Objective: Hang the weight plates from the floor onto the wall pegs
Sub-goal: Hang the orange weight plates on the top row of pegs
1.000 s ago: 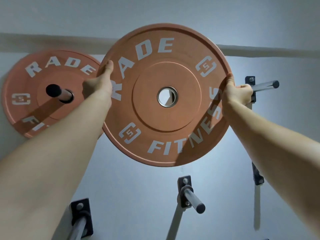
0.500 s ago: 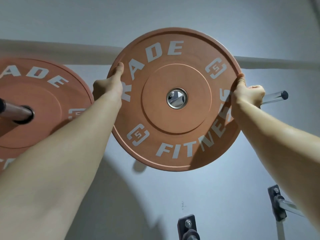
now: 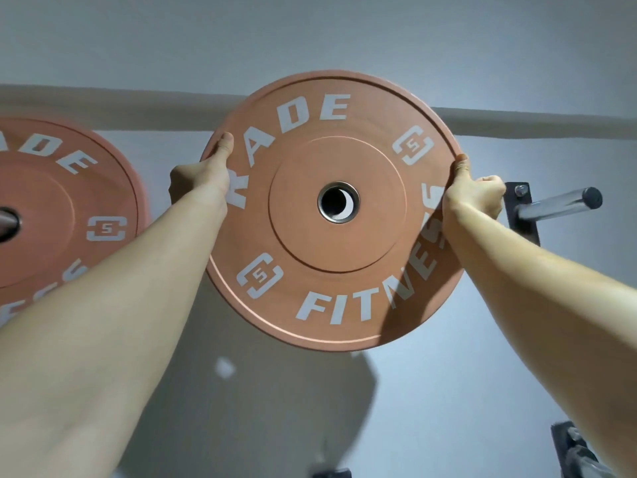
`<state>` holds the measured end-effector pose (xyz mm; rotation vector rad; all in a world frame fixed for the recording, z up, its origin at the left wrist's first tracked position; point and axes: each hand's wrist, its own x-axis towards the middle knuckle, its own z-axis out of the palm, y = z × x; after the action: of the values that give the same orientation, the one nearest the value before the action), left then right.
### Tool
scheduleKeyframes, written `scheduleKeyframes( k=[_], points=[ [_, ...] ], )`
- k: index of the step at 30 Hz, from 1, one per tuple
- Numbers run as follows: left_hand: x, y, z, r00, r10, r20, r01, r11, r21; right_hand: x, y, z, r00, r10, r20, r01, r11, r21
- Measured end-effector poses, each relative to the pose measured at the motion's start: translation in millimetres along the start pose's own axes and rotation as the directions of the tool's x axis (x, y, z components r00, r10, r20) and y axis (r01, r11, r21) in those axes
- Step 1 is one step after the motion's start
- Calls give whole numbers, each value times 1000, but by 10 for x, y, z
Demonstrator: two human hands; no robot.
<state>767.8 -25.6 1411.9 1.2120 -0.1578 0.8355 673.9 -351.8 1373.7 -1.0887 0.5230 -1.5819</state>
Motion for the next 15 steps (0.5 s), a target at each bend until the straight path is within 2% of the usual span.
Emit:
scheduleKeyframes(
  k=[2,7,11,15],
  points=[
    [-44,55,35,998,39,-39,-37,998,53,63,59,96,999,5,34,-6,1000,12],
    [22,73,-11,989,63,-130,-57,997,49,125,188,387,986,49,158,-59,997,58],
    [171,-125,139,988,98,-117,-89,993,77,224,324,601,984,65,166,-74,996,47],
    [249,-298,280,978,136,-157,-112,982,156,263,424,757,990,-28,138,31,999,-23]
  ],
)
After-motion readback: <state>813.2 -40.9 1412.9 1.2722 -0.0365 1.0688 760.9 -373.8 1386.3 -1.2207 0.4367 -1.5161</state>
